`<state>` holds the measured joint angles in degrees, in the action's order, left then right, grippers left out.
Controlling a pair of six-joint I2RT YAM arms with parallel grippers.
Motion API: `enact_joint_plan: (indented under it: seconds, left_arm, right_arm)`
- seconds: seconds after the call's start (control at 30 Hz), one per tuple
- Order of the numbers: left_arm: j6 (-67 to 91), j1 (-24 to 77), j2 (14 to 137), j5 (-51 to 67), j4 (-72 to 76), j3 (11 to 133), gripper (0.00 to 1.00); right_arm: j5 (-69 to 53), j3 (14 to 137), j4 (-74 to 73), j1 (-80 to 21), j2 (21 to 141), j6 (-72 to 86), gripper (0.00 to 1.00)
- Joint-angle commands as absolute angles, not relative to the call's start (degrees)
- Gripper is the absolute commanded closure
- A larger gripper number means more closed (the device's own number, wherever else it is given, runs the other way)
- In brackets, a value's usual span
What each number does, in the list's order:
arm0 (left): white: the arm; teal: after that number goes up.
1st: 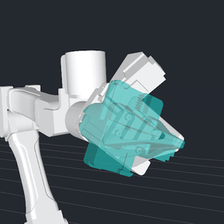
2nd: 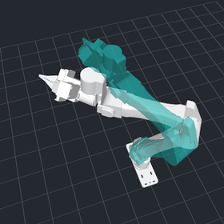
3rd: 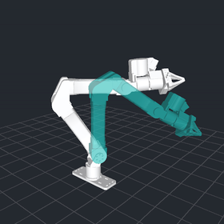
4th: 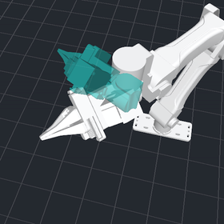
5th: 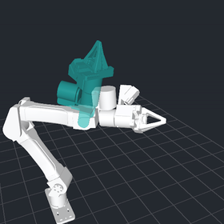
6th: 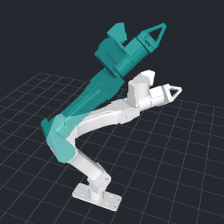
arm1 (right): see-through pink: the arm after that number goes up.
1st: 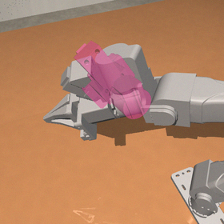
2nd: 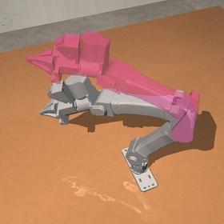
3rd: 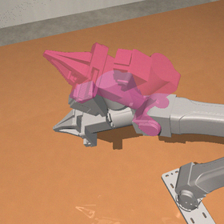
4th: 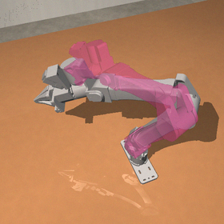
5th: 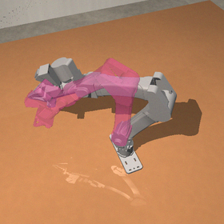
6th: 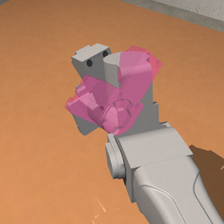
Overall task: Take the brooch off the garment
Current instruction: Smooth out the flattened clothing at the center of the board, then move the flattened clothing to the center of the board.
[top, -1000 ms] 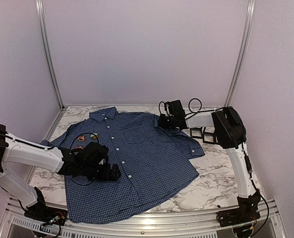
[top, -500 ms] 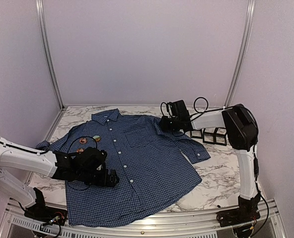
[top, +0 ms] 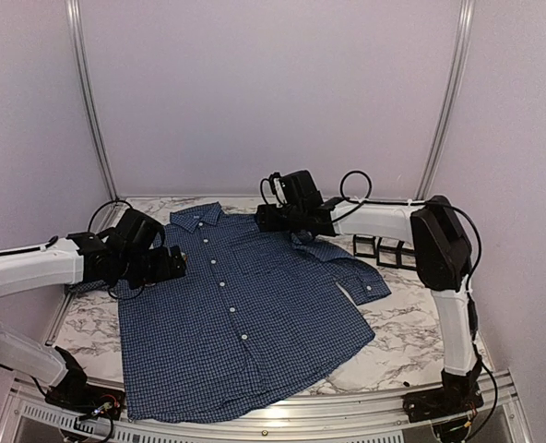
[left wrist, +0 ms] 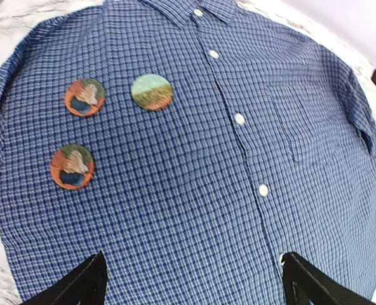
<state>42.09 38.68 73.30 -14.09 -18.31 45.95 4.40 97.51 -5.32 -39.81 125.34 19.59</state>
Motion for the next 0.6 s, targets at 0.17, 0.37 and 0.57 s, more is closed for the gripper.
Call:
enact_joint_plan:
  seconds: [0.17,0.37,0.57]
  left_arm:
    - [37.5,23.8,82.1,-9.6,-15.2,51.0,0.01]
    - [36.6,17.1,91.1,-8.3,-13.1,55.0,0.01]
    - [37.0,14.4,95.2,-6.7,-10.8,55.1,0.01]
  right_arm:
    - [2.1,118.0,-10.6,-48.7,138.7,17.5,0.28]
    - [2.2,131.6,-13.2,-51.6,148.3,15.1,0.29]
    - [4.4,134.2,-12.6,-53.6,152.8,11.6,0.28]
